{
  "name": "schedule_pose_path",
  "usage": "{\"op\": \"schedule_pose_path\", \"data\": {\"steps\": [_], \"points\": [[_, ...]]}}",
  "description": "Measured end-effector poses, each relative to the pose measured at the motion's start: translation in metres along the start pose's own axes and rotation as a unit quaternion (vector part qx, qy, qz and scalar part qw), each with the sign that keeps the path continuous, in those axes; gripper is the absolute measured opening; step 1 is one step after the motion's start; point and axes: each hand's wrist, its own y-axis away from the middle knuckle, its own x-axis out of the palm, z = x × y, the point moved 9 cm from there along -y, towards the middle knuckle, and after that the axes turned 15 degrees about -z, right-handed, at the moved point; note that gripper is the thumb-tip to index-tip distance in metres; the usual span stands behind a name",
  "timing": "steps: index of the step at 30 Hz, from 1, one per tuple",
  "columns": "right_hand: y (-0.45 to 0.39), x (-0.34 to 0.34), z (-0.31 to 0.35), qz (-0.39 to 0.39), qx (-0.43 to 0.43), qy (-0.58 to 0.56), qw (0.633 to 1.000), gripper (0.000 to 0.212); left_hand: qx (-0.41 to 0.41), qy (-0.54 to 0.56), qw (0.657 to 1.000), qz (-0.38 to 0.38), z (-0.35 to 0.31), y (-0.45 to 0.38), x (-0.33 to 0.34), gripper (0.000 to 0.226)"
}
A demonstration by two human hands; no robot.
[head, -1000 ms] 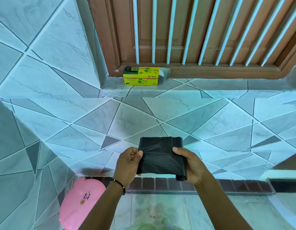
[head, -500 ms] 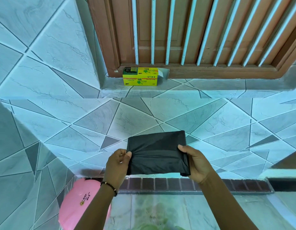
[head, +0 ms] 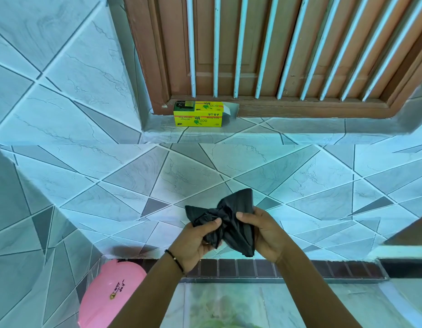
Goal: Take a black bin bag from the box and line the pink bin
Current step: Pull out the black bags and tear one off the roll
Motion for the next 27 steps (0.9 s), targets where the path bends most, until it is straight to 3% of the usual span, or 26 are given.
{"op": "schedule_pose_path", "data": {"steps": [3, 7, 10, 13, 18, 23, 27], "points": [[0.0, -0.009, 0.004, -0.009, 0.008, -0.028, 1.0, 0.042, 0.019, 0.057, 0.998, 0.004, -0.009, -0.003, -0.005, 0.017], [0.004, -0.015, 0.002, -0.001, 0.044, -0.049, 0.998, 0.028, 0.026, 0.067, 0.997, 0.005, -0.013, -0.005, -0.014, 0.019], [0.003, -0.015, 0.0, 0.003, 0.052, -0.066, 0.996, 0.042, 0.037, 0.058, 0.998, -0.006, -0.014, -0.006, -0.022, 0.018], [0.004, -0.013, -0.002, 0.004, 0.057, -0.071, 0.996, 0.04, 0.036, 0.083, 0.996, -0.022, -0.015, -0.009, -0.033, 0.016], [-0.003, -0.018, -0.008, 0.003, 0.061, -0.1, 0.993, 0.063, 0.047, 0.099, 0.99, -0.088, -0.02, -0.014, -0.057, 0.011], [-0.006, -0.025, -0.004, 0.0, 0.058, -0.117, 0.991, 0.056, 0.039, 0.125, 0.981, -0.141, -0.022, -0.017, -0.088, 0.011], [-0.008, -0.028, -0.003, -0.003, 0.051, -0.087, 0.995, 0.039, -0.027, 0.172, 0.977, -0.122, -0.018, -0.017, -0.096, 0.011]]}}
